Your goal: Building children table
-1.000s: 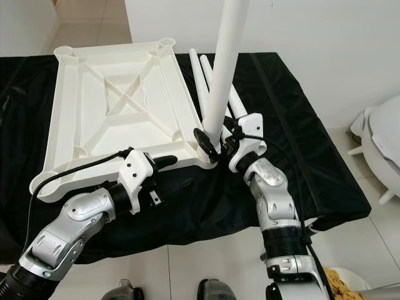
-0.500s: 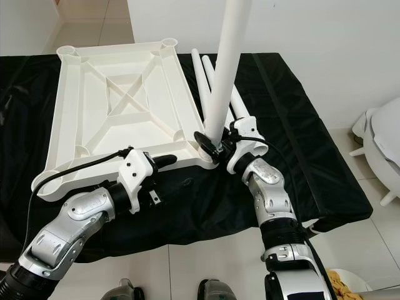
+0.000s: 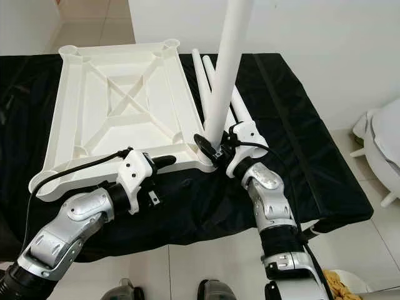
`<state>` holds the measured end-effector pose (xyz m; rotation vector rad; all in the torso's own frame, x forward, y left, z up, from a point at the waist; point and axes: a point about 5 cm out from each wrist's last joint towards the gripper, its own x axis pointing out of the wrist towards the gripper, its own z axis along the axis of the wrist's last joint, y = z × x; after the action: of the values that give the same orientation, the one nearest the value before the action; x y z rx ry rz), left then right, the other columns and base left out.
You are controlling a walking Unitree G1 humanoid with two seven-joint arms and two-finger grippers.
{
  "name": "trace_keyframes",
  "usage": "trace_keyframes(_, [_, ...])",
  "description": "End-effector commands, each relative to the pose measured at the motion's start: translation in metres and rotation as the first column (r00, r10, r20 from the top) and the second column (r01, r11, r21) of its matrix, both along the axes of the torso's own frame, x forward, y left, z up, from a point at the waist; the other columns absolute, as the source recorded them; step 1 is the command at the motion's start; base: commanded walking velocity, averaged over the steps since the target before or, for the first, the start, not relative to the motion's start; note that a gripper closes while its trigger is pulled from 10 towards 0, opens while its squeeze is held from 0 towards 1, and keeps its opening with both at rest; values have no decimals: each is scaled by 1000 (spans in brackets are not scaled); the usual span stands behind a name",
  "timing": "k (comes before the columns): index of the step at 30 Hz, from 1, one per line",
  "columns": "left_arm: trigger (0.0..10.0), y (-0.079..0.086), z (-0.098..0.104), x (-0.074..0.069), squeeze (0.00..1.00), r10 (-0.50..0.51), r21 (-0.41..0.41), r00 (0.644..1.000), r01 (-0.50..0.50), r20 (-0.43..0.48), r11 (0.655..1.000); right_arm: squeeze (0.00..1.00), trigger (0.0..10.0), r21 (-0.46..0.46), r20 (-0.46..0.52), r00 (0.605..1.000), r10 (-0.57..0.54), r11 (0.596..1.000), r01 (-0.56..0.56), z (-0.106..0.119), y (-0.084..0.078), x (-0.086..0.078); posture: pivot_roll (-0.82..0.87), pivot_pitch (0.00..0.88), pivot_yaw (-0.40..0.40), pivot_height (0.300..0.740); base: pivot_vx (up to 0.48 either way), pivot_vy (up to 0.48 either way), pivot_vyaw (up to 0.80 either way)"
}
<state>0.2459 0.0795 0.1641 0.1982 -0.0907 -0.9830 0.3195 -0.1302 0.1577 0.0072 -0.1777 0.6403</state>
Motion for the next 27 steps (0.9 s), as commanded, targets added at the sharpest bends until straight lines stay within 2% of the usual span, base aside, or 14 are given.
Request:
trace_keyframes(1, [10000,-3,-2,-6,0,-63,19,998,63,-13,998,0,10000,49,-46,997,-57,997,59,-4,6,-4,-18,71,-9,740,0,0,0])
trace_keyframes(6, [10000,-3,-2,-6,0,-67,19,998,68,-15,998,0,10000,80,-63,992,-109,990,114,-4,9,-6,-20,73,-7,740,0,0,0])
trace_keyframes(8, [10000,-3,-2,-6,0,-71,19,997,72,-17,997,0,10000,132,-111,973,-203,967,217,-6,10,-5,-21,77,-6,740,0,0,0])
trace_keyframes(12, [10000,-4,-3,-7,0,-73,20,997,74,-19,997,0,10000,168,-147,950,-277,939,300,-8,10,-5,-21,78,-5,740,0,0,0])
trace_keyframes(16, [10000,-4,-3,-8,0,-76,20,997,77,-24,997,0,10000,200,-205,903,-378,887,417,-11,12,-8,-19,81,-6,740,0,0,0])
trace_keyframes(20, [10000,-4,-3,-9,0,-75,21,997,76,-24,997,0,10000,210,-240,879,-412,862,461,-14,17,-11,-18,82,-7,740,0,0,0])
trace_keyframes(23, [10000,-4,-4,-9,0,-75,19,997,75,-27,997,0,10000,192,-255,881,-398,872,450,-17,29,-16,-17,85,-9,740,0,0,0])
trace_keyframes(27, [10000,-4,-4,-9,0,-74,19,997,74,-27,997,0,10000,191,-254,889,-380,882,431,-17,34,-18,-18,85,-10,740,0,0,0])
